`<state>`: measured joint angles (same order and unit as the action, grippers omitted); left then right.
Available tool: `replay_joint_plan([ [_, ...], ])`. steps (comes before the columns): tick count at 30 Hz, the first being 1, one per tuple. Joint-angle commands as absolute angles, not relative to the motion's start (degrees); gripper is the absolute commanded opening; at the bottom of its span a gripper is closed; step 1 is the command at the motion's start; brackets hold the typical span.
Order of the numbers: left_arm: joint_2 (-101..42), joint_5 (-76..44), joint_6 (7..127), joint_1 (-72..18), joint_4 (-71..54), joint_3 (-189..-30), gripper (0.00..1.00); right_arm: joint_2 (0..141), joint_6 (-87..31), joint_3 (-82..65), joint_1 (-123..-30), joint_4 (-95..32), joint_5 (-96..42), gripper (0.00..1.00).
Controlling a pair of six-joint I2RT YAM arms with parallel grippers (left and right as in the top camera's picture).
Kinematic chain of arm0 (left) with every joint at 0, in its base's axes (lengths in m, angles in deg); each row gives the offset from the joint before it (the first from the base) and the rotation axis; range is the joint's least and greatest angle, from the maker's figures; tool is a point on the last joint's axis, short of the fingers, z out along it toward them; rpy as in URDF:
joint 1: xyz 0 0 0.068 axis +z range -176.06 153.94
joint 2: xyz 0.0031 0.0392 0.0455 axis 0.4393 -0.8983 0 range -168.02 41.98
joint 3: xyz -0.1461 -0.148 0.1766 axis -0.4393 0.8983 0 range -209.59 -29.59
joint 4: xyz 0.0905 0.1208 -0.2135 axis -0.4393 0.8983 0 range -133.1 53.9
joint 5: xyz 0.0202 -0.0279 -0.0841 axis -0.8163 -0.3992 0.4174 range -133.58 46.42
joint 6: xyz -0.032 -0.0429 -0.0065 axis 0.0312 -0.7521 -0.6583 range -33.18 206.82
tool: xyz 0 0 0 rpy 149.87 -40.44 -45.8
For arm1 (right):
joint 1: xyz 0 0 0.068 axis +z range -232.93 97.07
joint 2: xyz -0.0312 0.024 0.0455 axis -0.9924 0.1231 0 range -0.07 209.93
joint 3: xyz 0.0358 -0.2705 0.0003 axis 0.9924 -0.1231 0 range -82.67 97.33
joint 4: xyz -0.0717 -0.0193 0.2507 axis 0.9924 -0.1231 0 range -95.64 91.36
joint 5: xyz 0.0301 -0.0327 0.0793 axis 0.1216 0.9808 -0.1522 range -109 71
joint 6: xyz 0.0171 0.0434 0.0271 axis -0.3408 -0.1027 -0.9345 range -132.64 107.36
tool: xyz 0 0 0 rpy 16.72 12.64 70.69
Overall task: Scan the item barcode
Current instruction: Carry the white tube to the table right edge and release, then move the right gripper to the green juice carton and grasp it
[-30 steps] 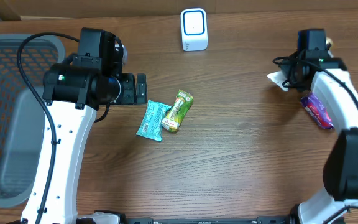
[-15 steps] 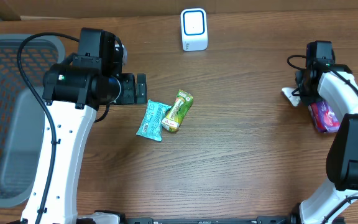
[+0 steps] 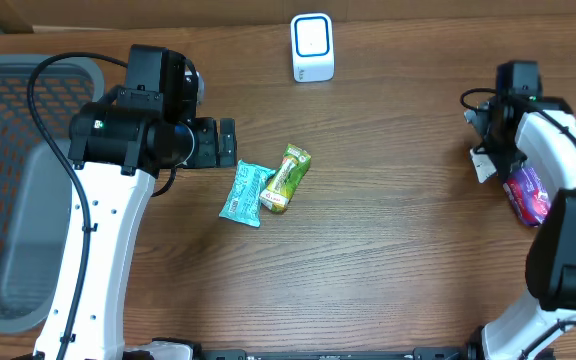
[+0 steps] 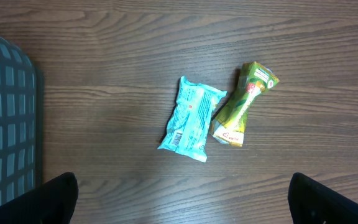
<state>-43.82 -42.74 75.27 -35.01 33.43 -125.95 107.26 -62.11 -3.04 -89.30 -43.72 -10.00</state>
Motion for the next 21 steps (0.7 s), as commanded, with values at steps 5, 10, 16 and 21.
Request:
replay_joint_plan([
  [5,-44.25,-42.52,76.12,-35.07,33.35,-126.12,1.00,97.14,-46.42,3.52,-89.32,-45.41,-29.06,1.00],
  [10,-44.25,-42.52,76.12,-35.07,33.35,-126.12,0.99,97.32,-46.44,2.80,-88.93,-45.97,-40.45,1.00],
  [16,-44.25,-42.52,76.12,-35.07,33.35,-126.12,1.00,99.20,-46.44,0.00,-82.50,-46.74,-45.63,1.00],
  [21,-44.25,-42.52,76.12,-35.07,33.35,-126.12,1.00,102.37,-46.99,-2.38,-73.32,-45.16,-44.36,1.00],
])
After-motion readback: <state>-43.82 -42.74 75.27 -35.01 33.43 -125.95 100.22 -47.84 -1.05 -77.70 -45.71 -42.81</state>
